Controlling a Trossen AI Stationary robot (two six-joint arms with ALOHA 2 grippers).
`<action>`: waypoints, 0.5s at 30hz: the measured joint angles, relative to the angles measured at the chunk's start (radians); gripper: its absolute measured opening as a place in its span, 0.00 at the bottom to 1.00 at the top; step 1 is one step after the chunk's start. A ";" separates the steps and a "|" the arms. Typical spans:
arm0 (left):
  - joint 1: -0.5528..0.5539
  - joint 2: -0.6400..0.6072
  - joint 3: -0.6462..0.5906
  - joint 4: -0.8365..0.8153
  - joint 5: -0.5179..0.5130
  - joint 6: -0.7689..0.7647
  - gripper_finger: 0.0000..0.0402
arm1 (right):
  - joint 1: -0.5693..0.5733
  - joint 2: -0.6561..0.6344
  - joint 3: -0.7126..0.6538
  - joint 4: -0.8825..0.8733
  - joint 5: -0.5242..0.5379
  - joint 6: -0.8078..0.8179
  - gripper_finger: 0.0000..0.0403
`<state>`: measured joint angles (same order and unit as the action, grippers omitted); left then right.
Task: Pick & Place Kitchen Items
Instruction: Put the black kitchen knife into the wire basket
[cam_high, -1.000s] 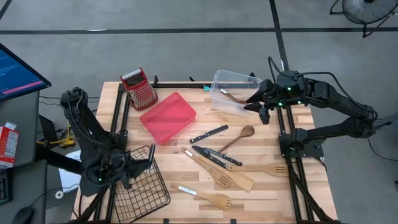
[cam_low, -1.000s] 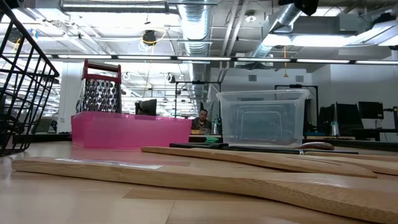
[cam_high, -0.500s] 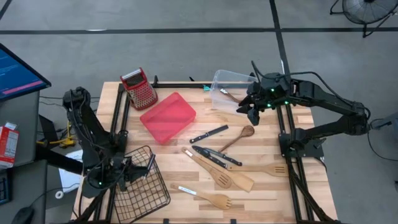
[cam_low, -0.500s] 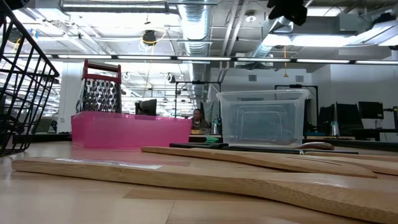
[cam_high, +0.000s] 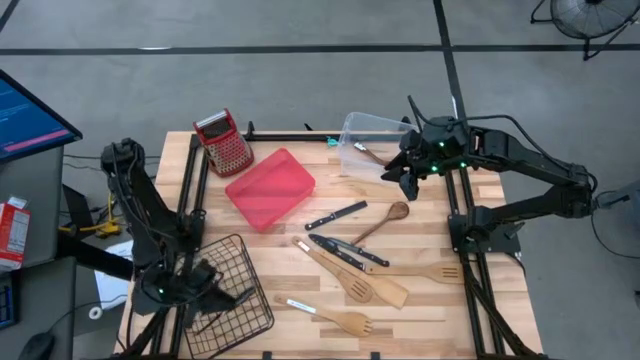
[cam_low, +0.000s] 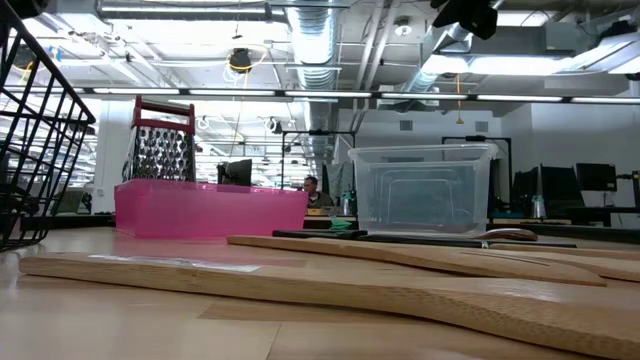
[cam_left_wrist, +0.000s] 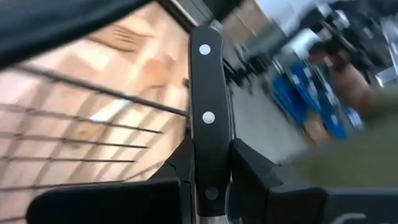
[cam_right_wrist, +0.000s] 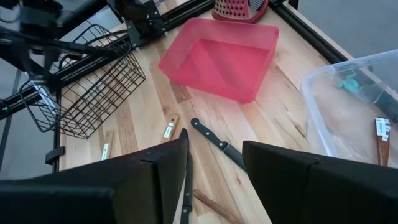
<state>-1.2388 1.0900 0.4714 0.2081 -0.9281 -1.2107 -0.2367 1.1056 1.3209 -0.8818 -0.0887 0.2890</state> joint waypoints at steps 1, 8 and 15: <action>0.018 -0.015 0.011 -0.001 0.037 0.050 0.12 | 0.000 0.000 0.000 0.000 0.000 0.000 0.43; 0.229 -0.134 0.057 -0.006 0.264 0.429 0.12 | 0.000 0.000 0.000 0.000 0.000 0.000 0.43; 0.490 -0.188 0.062 -0.066 0.653 0.589 0.12 | 0.000 0.000 0.000 -0.001 -0.001 0.000 0.43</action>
<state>-0.7487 0.9020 0.5331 0.1421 -0.2747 -0.6215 -0.2367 1.1057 1.3209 -0.8827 -0.0895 0.2893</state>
